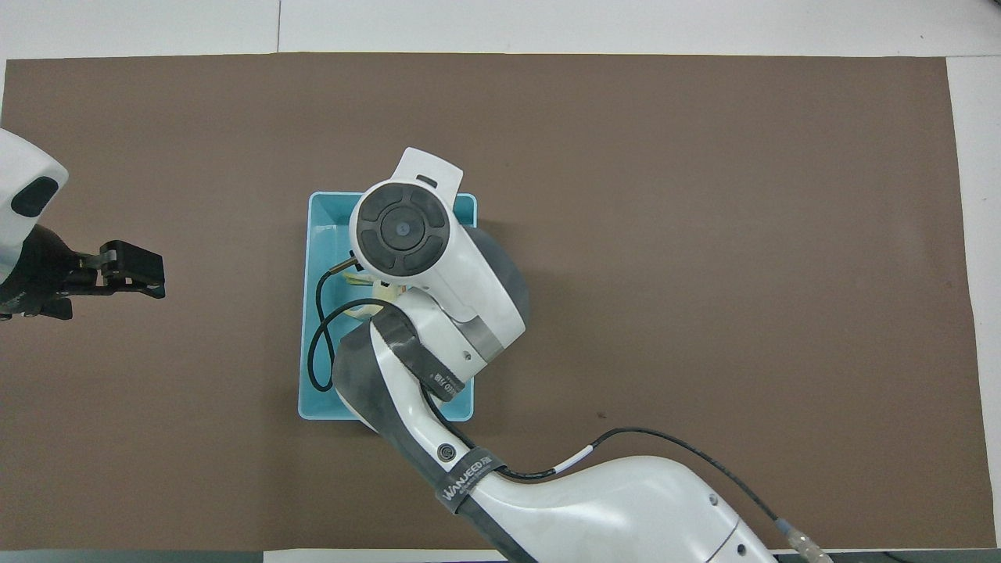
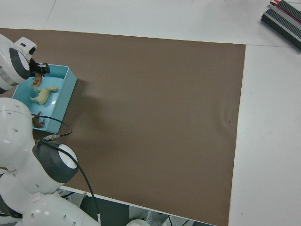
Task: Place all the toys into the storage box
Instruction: 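Grasp the tan tiger and lower it into the box with the right gripper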
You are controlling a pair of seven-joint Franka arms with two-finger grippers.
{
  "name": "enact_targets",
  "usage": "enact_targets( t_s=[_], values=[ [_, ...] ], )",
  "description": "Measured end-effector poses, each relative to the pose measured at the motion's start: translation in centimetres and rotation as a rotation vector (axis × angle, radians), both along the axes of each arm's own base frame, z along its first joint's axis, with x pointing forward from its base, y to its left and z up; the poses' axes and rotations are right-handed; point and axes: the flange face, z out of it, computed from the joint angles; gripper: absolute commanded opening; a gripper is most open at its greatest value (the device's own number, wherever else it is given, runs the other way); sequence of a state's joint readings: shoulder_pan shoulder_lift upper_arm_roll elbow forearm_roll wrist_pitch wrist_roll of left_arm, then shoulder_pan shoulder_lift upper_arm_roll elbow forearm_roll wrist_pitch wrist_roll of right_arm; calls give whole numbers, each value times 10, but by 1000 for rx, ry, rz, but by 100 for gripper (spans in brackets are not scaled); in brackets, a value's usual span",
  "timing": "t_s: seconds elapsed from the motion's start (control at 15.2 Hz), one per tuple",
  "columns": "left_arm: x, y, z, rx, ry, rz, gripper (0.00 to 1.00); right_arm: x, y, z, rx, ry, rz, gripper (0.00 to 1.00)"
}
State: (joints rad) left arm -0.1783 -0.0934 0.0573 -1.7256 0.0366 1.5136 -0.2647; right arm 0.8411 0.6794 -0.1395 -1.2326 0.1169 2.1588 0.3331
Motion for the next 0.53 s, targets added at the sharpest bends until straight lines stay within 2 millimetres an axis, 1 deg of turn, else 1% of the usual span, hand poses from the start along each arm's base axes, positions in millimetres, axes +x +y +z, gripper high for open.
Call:
enact_targets(
  t_s=[0.07, 0.13, 0.26, 0.39, 0.46, 0.53],
  values=[
    [4, 6, -4, -1, 8, -11, 100, -8, 9, -14, 6, 7, -31, 100],
    [9, 11, -7, -2, 13, -18, 100, -12, 12, -22, 9, 18, -64, 100],
    [19, 13, -15, -1, 27, -28, 100, -12, 12, -23, 15, 35, -133, 100],
    [22, 11, -20, -6, 38, -51, 100, -9, 6, -16, 14, 52, -189, 100],
    [23, 10, -21, -24, 40, -65, 100, -4, 0, -7, 19, 47, -208, 100],
    [25, 8, -21, -44, 40, -71, 100, 3, -8, 6, 28, 38, -226, 100]
  ],
)
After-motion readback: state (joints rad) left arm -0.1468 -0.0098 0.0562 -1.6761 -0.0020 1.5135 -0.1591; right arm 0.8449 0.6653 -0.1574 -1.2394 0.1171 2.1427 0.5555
